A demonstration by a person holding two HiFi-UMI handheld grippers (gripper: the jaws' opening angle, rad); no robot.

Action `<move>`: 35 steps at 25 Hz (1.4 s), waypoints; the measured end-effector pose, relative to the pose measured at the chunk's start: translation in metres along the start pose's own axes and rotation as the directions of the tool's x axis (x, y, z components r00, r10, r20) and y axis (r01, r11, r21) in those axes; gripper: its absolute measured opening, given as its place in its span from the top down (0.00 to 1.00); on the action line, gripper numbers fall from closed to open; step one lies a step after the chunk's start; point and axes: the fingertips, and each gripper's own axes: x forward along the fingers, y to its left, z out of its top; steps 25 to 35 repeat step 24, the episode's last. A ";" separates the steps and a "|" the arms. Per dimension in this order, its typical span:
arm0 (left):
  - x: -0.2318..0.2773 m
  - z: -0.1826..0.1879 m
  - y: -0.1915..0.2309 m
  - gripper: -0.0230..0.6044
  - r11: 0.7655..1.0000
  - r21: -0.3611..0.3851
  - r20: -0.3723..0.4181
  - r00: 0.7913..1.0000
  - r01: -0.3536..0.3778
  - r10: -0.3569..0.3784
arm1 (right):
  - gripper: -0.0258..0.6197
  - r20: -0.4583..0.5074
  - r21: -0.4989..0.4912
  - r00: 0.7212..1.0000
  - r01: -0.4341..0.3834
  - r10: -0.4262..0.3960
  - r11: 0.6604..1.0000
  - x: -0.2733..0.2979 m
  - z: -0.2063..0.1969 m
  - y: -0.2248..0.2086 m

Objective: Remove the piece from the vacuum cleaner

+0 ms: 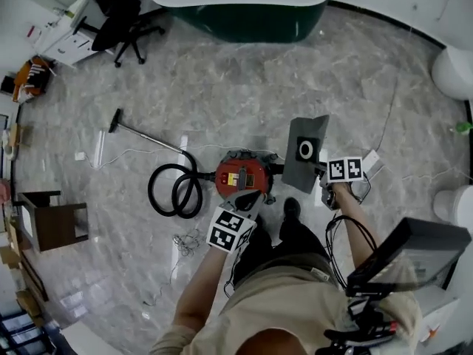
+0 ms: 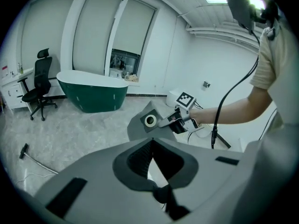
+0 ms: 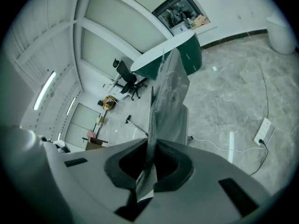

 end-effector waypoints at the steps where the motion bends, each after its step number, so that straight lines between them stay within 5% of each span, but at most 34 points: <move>1: -0.003 0.006 -0.004 0.96 1.000 0.003 0.012 1.000 -0.008 0.008 | 0.94 0.003 -0.023 1.000 0.000 0.000 1.000 -0.007 0.002 0.006; 7: -0.009 0.051 -0.026 0.96 0.995 0.045 0.103 0.991 -0.094 0.089 | 0.94 -0.009 -0.184 0.995 -0.095 0.094 0.978 -0.052 0.024 0.048; 14: -0.058 0.063 -0.014 0.96 0.973 -0.011 0.196 0.953 -0.233 0.230 | 0.94 -0.047 -0.327 0.966 -0.254 0.253 0.910 -0.089 0.021 0.131; 21: -0.082 0.032 -0.010 0.96 0.950 -0.125 0.187 0.934 -0.286 0.305 | 0.94 -0.094 -0.318 0.943 -0.331 0.318 0.888 -0.079 0.010 0.160; 35: -0.084 0.035 -0.007 0.96 0.941 -0.140 0.195 0.923 -0.309 0.332 | 0.94 -0.109 -0.338 0.942 -0.335 0.317 0.880 -0.073 0.022 0.158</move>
